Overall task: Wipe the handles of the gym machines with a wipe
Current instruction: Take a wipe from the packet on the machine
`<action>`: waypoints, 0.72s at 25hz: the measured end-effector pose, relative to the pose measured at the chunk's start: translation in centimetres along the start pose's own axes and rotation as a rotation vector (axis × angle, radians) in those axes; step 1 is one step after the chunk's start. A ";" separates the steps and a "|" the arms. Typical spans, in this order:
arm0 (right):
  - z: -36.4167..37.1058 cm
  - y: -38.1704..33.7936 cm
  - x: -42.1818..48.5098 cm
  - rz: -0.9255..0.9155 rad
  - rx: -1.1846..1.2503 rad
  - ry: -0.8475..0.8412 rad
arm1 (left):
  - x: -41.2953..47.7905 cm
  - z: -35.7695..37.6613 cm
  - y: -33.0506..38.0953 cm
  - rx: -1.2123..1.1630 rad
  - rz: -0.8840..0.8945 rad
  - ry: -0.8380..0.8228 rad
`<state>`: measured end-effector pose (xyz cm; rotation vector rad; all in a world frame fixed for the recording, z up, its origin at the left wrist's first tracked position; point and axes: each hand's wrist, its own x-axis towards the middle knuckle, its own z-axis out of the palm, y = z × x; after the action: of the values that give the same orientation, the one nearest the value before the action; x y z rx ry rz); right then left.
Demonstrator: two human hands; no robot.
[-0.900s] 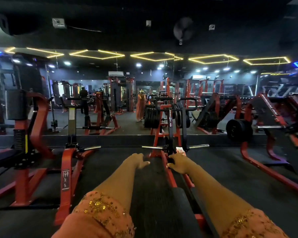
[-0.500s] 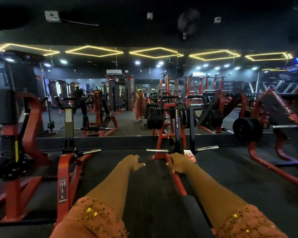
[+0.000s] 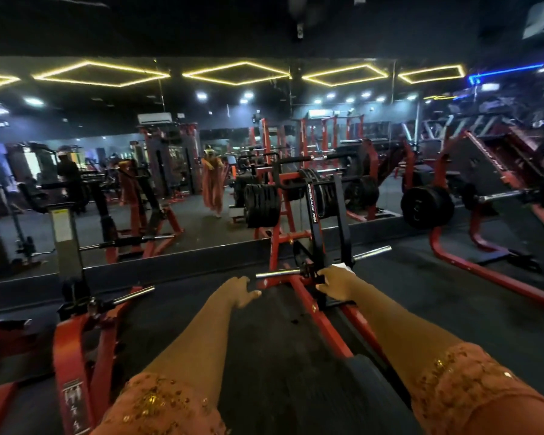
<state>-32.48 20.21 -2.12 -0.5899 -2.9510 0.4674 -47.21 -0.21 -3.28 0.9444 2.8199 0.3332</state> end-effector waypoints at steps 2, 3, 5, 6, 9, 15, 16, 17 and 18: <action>1.5 0.3 4.6 0.026 0.005 0.013 | 4.7 0.5 -1.2 -0.004 0.033 -0.004; 2.1 0.6 6.8 0.037 0.015 0.018 | 7.0 0.8 -1.6 -0.005 0.046 -0.016; 3.2 1.2 12.0 0.062 0.019 0.037 | 12.7 0.9 -2.2 0.006 0.082 -0.036; 3.5 1.6 14.7 0.086 0.026 0.034 | 15.5 0.8 -2.4 0.006 0.098 -0.050; 3.8 3.3 22.8 0.159 0.034 0.025 | 24.3 -0.5 -2.2 0.009 0.165 -0.077; 4.4 6.7 34.6 0.277 -0.031 0.020 | 39.8 -0.4 -2.0 0.020 0.308 -0.119; 4.8 7.5 36.6 0.317 -0.026 0.025 | 42.7 0.2 -1.9 0.030 0.333 -0.136; 5.3 8.5 38.6 0.362 -0.019 0.029 | 45.5 0.6 -1.8 0.038 0.357 -0.156; 6.0 9.8 40.6 0.383 -0.019 0.025 | 48.1 1.0 -1.7 0.030 0.390 -0.158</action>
<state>-67.28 42.99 -9.51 -1.1623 -2.8209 0.4570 -86.02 27.92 -8.05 1.4584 2.4941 0.2467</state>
